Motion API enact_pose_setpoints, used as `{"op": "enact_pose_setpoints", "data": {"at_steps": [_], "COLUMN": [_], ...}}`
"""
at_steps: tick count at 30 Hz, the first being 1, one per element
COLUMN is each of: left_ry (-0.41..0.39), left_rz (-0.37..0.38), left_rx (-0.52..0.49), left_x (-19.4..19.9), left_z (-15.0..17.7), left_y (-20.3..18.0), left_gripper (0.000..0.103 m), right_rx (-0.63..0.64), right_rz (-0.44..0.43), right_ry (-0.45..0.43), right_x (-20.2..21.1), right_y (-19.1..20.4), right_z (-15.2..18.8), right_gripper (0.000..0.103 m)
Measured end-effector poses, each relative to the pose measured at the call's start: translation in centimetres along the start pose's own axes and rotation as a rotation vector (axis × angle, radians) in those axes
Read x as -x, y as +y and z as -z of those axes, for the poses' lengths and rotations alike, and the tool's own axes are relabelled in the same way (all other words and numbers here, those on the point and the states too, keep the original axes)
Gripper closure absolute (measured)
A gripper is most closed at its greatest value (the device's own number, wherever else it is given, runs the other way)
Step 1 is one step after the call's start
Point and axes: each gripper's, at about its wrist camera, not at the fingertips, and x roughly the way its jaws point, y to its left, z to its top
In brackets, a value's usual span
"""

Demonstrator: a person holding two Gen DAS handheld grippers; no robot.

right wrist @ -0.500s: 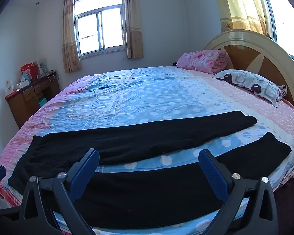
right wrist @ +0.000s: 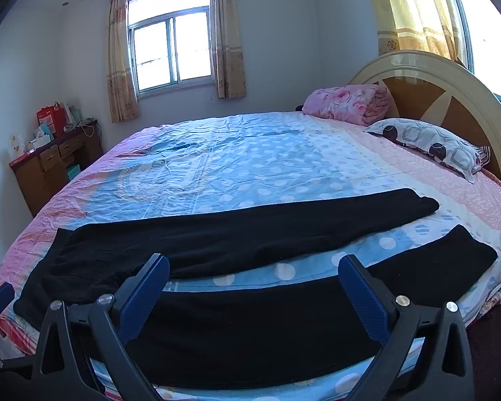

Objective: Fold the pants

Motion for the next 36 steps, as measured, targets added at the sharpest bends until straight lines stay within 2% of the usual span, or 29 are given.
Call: {"op": "enact_pose_setpoints", "data": {"at_steps": [36], "left_ry": [0.014], "left_rz": [-0.058], "left_rx": [-0.006], "left_x": [-0.47], "left_z": [-0.03], "left_y": [0.03], "left_gripper": [0.0], "right_rx": [-0.003], "right_rz": [-0.012], "right_ry": [0.01], "right_x": [0.06], "right_y": [0.07], "right_z": [0.03], "right_gripper": [0.001]}}
